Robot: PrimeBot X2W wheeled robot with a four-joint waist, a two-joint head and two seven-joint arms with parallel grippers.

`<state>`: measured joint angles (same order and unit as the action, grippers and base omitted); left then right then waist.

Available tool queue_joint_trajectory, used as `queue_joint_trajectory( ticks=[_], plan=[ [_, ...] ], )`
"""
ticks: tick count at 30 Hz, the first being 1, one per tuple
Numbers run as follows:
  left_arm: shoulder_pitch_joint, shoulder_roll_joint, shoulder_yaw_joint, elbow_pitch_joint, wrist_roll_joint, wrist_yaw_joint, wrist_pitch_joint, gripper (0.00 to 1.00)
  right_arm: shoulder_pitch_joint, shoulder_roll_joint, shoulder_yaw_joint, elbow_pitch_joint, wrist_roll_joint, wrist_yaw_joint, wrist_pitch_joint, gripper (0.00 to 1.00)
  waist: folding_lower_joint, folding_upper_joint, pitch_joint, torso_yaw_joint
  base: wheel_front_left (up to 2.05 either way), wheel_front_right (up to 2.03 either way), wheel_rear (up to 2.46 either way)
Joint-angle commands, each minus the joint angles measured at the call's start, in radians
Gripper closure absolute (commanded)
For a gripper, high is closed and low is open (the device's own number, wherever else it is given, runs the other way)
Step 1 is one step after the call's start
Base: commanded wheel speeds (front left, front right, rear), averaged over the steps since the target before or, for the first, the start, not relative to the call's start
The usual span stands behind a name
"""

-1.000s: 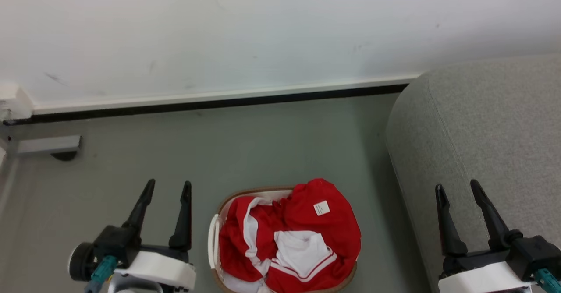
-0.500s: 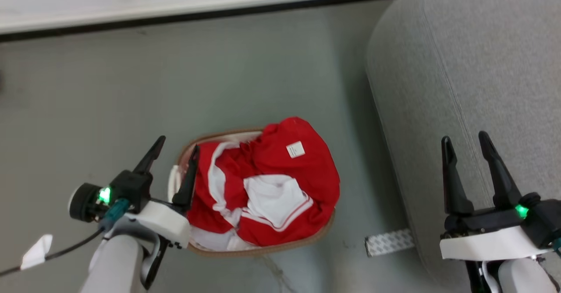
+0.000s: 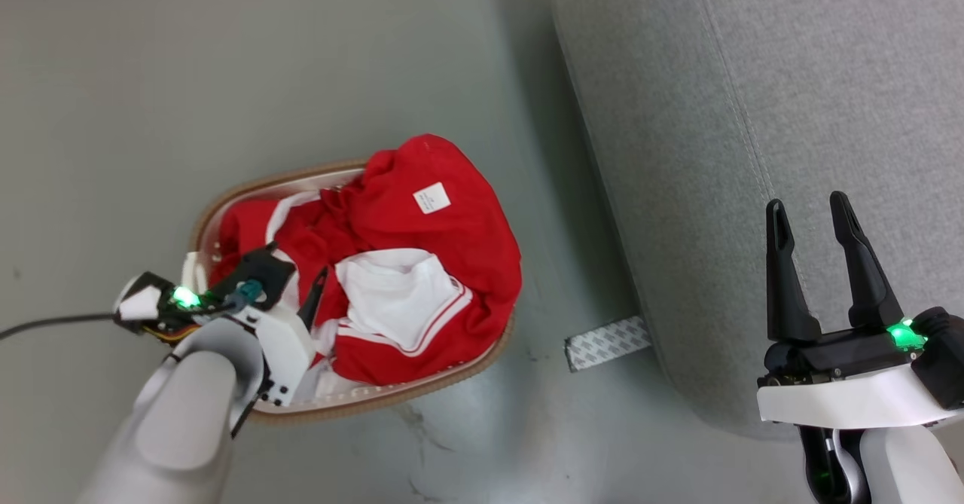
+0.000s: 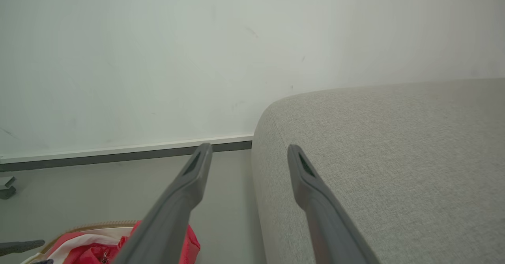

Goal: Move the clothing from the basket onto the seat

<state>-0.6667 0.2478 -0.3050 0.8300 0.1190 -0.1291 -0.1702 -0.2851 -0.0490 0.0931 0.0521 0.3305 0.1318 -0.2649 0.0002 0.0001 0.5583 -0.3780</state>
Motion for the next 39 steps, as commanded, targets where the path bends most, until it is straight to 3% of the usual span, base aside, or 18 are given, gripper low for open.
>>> queue_joint_trajectory(
  ticks=[1, 9, 15, 23, 24, 27, 28, 34, 39],
  plan=[
    [-0.029, 0.013, -0.01, 0.034, 0.01, 0.0, 0.02, 0.0, -0.014, -0.002, 0.006, -0.006, 0.013, -0.002, 0.001, 0.0, -0.0002, -0.0001, 0.033, -0.033, 0.0, 0.0, 0.0],
    [-0.148, 0.049, -0.092, 0.188, 0.083, 0.001, 0.12, 0.0, -0.02, -0.002, 0.014, -0.018, 0.08, -0.002, 0.001, 0.0, -0.0002, -0.0001, 0.1, -0.093, 0.0, 0.0, 0.0],
    [-0.218, 0.076, -0.138, 0.299, 0.138, 0.04, 0.239, 0.0, -0.018, -0.002, 0.023, -0.029, 0.118, -0.002, 0.001, 0.0, -0.0002, -0.0001, 0.143, -0.122, 0.0, 0.0, 0.0],
    [-0.239, 0.071, -0.23, 0.382, 0.22, 0.066, 0.358, 0.0, -0.021, -0.002, 0.041, -0.036, 0.144, -0.002, 0.001, 0.0, -0.0002, -0.0001, 0.173, -0.146, 0.0, 0.0, 0.0],
    [-0.237, 0.073, -0.239, 0.385, 0.229, 0.069, 0.363, 0.06, -0.023, -0.002, 0.046, -0.036, 0.146, -0.002, 0.001, 0.0, -0.0002, -0.0001, 0.174, -0.148, 0.0, 0.0, 0.0],
    [-0.227, 0.078, -0.258, 0.393, 0.232, 0.079, 0.359, 0.8, -0.022, -0.002, 0.055, -0.034, 0.149, -0.002, 0.001, 0.0, -0.0002, -0.0001, 0.171, -0.155, 0.0, 0.0, 0.0],
    [-0.223, 0.078, -0.261, 0.395, 0.23, 0.077, 0.353, 1.0, -0.021, -0.002, 0.057, -0.031, 0.149, -0.002, 0.001, 0.0, -0.0002, -0.0001, 0.167, -0.156, 0.0, 0.0, 0.0],
    [-0.193, 0.046, -0.263, 0.402, 0.197, 0.08, 0.294, 1.0, -0.01, -0.002, 0.04, -0.018, 0.121, -0.002, 0.001, 0.0, -0.0002, -0.0001, 0.1, -0.134, 0.0, 0.0, 0.0],
    [-0.138, -0.033, -0.247, 0.403, 0.142, 0.07, 0.224, 1.0, 0.003, -0.003, 0.014, 0.001, 0.07, -0.002, 0.001, 0.0, -0.0002, -0.0001, -0.033, -0.082, 0.0, 0.0, 0.0]
  ],
)
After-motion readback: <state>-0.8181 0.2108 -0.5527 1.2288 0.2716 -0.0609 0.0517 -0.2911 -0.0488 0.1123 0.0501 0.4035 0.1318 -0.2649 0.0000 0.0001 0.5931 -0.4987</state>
